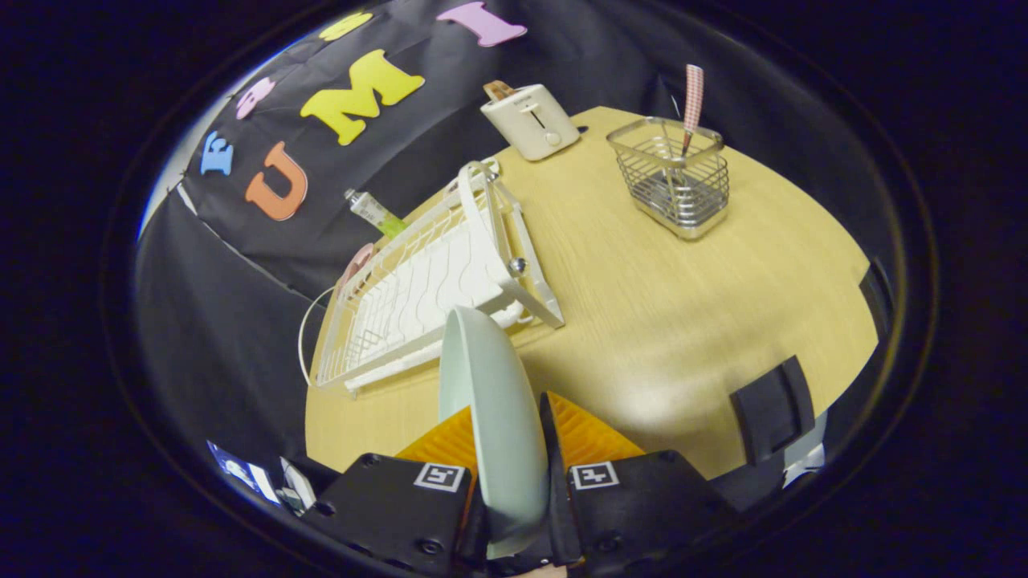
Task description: Take the plate from the dish rack, then take the spoon from the basket and place it into the plate.
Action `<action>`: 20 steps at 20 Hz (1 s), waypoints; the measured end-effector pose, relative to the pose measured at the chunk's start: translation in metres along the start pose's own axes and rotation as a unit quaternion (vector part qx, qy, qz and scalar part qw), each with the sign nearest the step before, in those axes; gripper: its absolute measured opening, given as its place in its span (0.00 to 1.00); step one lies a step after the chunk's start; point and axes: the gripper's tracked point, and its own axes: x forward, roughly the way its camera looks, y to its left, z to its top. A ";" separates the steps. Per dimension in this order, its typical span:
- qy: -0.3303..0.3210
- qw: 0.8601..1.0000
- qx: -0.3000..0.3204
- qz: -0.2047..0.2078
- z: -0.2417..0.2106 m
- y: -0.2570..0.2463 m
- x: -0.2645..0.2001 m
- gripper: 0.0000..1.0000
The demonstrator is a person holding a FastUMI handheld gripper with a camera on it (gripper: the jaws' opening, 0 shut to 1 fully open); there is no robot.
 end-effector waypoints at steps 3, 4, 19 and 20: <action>0.006 1.000 0.013 0.025 -0.001 0.004 0.004 0.38; 0.003 1.000 0.013 0.028 0.002 0.004 0.005 0.40; -0.110 0.987 -0.113 0.006 0.046 -0.027 -0.032 0.66; -0.139 0.981 -0.135 -0.009 0.059 -0.034 -0.045 0.68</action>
